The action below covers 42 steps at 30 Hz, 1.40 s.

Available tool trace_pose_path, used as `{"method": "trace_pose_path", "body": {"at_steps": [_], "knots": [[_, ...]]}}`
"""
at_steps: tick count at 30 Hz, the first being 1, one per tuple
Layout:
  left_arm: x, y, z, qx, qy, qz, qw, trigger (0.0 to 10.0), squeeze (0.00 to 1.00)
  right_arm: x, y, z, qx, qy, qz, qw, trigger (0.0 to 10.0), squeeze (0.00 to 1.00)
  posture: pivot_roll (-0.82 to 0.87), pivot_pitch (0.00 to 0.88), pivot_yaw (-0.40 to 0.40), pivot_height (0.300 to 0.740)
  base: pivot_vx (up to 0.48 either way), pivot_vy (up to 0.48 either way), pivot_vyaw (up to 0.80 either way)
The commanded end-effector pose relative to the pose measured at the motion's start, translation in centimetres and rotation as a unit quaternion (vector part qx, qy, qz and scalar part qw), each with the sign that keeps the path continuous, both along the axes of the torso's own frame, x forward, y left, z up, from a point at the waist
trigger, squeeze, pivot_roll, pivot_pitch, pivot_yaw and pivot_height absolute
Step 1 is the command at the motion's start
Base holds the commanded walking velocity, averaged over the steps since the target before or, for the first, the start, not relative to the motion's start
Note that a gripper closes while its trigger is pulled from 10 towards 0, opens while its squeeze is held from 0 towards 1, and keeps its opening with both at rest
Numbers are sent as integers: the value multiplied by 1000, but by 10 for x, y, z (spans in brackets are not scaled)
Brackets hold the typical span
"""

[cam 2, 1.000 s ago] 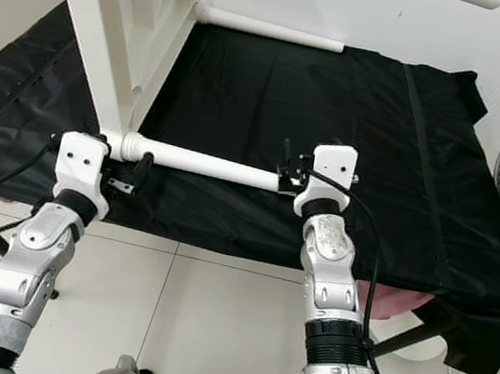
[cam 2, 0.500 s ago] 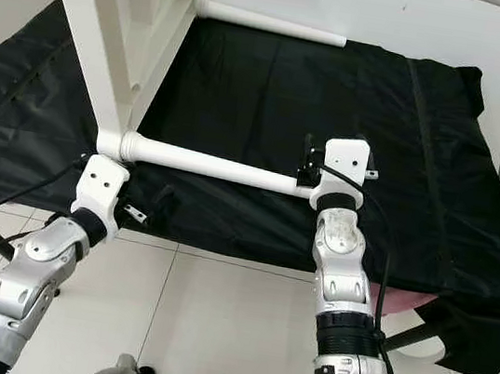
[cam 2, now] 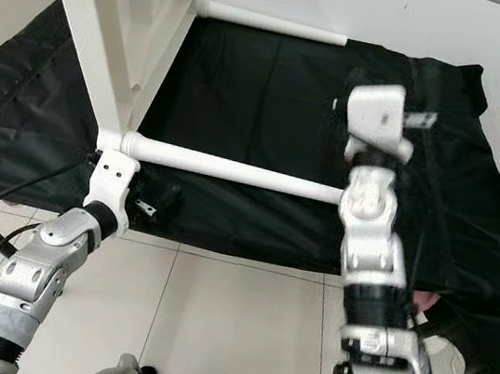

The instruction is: Building children table

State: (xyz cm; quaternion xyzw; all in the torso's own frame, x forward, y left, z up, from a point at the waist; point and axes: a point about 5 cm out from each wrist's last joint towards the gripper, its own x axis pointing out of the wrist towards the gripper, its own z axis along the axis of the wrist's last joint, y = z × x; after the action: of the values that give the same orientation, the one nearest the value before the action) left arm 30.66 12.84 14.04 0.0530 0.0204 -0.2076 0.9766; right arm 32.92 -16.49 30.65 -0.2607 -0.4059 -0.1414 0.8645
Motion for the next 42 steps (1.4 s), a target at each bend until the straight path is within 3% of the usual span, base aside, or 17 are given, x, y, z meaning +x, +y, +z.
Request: {"method": "trace_pose_path", "body": {"at_steps": [1,7,14,17,22,24,33,35,42], "knots": [[0,-2,-5,9,16,-17,1000,10000,0,-2,10,5,-34,-16,7,999,10000,0,-70,102,49,740,0,0,0],[4,-3,-1,6,14,-11,1000,10000,0,-11,23,29,-94,-79,8,992,10000,0,-72,100,44,740,0,0,0],[5,-4,-1,2,15,-7,1000,10000,0,-16,24,31,-133,-110,-15,985,10000,0,-81,99,41,740,0,0,0],[5,-5,-1,3,15,-7,1000,10000,0,-15,25,27,-146,-113,-24,983,10000,0,-82,98,38,740,0,0,0],[6,-5,-1,3,15,-2,1000,10000,0,-16,28,-6,-191,-85,-21,978,10000,0,-80,95,36,740,0,0,0],[6,-5,-1,3,15,-2,1000,10000,0,-18,30,-6,-198,-87,-15,976,10000,0,-80,95,36,740,0,0,0],[8,-6,0,7,14,-6,1000,10000,0,-23,44,17,-236,-112,30,965,10000,0,-102,90,43,740,0,0,0],[11,-7,2,7,9,-7,1000,10000,0,-24,50,31,-261,-125,48,956,10000,0,-108,93,44,740,0,0,0],[14,-8,4,5,6,-5,1000,10000,0,-22,58,47,-307,-129,64,941,10000,0,-119,105,45,740,0,0,0]]}}
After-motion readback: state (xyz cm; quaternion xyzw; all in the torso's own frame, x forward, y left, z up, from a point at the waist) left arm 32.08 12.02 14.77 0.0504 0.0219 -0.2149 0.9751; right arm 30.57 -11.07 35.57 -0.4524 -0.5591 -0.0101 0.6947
